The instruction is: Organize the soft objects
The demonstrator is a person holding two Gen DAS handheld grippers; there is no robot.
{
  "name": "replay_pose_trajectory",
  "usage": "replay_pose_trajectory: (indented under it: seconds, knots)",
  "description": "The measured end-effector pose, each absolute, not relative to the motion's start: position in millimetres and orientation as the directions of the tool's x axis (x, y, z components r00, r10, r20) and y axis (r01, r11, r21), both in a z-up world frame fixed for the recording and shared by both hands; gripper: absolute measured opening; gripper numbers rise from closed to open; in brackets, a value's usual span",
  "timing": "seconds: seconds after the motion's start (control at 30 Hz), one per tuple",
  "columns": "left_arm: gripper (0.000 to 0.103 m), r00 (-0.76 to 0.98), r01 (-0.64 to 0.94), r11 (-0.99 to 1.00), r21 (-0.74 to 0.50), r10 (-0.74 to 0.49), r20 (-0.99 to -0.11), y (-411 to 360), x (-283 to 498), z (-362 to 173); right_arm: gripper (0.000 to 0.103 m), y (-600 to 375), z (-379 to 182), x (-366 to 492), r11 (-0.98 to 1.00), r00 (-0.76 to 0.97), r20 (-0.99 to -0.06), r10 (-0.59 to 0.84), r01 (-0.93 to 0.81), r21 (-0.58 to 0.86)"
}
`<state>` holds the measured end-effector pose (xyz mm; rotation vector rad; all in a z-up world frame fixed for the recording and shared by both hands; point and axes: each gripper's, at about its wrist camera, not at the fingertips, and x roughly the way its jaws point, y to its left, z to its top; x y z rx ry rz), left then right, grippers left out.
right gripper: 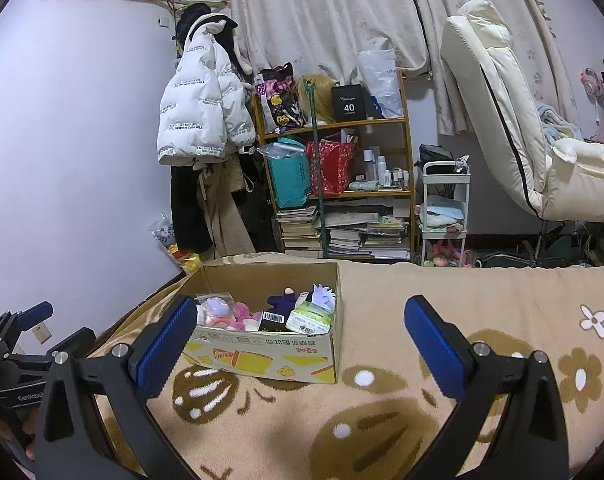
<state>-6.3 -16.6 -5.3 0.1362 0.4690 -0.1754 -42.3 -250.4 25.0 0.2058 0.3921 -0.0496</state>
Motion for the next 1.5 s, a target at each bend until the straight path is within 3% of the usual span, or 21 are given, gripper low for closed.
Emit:
replay_pose_trajectory:
  seconds: [1.5]
  knots:
    - [0.102, 0.878, 0.197, 0.977, 0.086, -0.136, -0.46, -15.3, -9.1, -7.1, 0.103, -255.1, 21.7, -43.6, 0.978, 0.923, -0.384, -0.017, 0.095, 0.185]
